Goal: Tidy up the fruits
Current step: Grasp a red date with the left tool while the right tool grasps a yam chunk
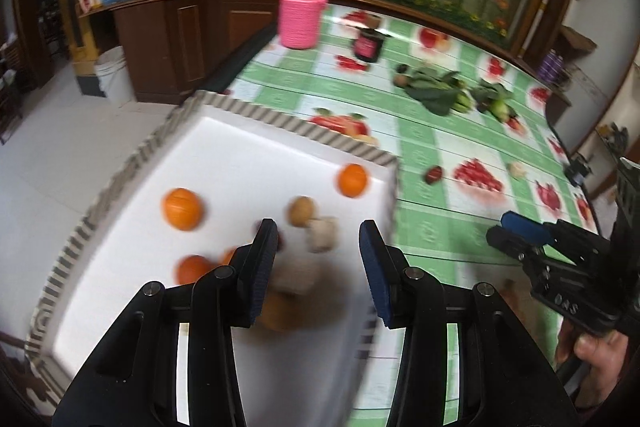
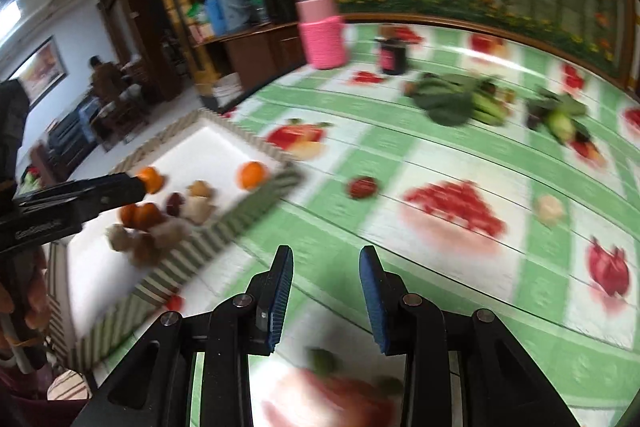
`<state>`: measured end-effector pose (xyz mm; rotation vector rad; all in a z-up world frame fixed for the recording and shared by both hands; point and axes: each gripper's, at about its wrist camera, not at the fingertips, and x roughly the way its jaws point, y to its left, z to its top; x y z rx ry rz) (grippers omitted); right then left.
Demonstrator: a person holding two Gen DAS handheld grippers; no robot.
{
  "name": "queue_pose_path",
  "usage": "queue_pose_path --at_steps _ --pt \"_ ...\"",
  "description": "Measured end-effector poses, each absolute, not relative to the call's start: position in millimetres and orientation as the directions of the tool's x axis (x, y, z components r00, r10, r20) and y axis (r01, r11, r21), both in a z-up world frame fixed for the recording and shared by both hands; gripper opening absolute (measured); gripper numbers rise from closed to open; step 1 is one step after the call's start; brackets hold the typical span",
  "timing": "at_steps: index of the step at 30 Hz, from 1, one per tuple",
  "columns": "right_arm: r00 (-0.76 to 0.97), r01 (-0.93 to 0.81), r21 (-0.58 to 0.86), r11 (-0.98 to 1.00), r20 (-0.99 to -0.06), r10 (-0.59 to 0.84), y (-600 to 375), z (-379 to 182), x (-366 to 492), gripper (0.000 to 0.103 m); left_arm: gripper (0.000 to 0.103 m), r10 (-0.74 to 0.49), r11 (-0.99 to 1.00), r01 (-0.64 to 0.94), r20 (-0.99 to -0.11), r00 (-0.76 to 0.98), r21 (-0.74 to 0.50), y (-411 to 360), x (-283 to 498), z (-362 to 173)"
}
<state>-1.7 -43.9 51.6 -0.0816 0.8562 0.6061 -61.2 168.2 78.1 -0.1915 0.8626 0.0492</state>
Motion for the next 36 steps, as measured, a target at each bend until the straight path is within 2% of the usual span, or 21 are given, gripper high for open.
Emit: queue_pose_path --at_steps 9,16,26,27,28,29,32,36 --pt "0.559 -0.428 0.108 0.897 -0.749 0.356 -110.1 47.6 12.7 0.035 0.042 -0.072 0.994 -0.018 -0.764 0.641 -0.109 110.2 -52.3 81.9" --pt "0.566 -0.317 0.097 0.944 -0.779 0.27 -155.8 34.9 65.6 0.038 0.042 -0.103 0.994 0.04 -0.777 0.621 -0.101 77.6 -35.0 80.0" --pt "0.547 -0.283 0.082 0.956 -0.805 0.231 -161.4 19.7 128.2 0.038 0.042 -0.128 0.991 0.045 -0.799 0.588 -0.125 63.9 3.2 75.9" --pt "0.539 -0.296 0.087 0.951 -0.807 0.242 -160.0 15.5 131.9 0.036 0.042 -0.131 0.991 0.044 -0.802 0.583 -0.129 63.3 6.9 75.0" --pt "0.557 -0.304 0.073 0.95 -0.795 0.24 -158.2 15.1 130.4 0.029 0.042 -0.133 0.99 0.042 -0.806 0.577 -0.134 62.9 10.6 73.1" --pt "0.565 -0.31 0.051 0.949 -0.793 0.227 -156.4 13.5 129.4 0.028 0.042 -0.134 0.99 0.04 -0.81 0.571 -0.136 62.4 14.3 71.1" --pt "0.572 -0.324 0.034 0.945 -0.789 0.225 -157.2 13.3 123.4 0.028 0.042 -0.133 0.99 0.032 -0.821 0.555 -0.138 61.4 27.6 64.3" --pt "0.575 -0.322 0.083 0.943 -0.774 0.265 -172.5 21.5 110.9 0.027 0.042 -0.143 0.989 0.035 -0.834 0.533 -0.147 57.8 45.7 55.5"
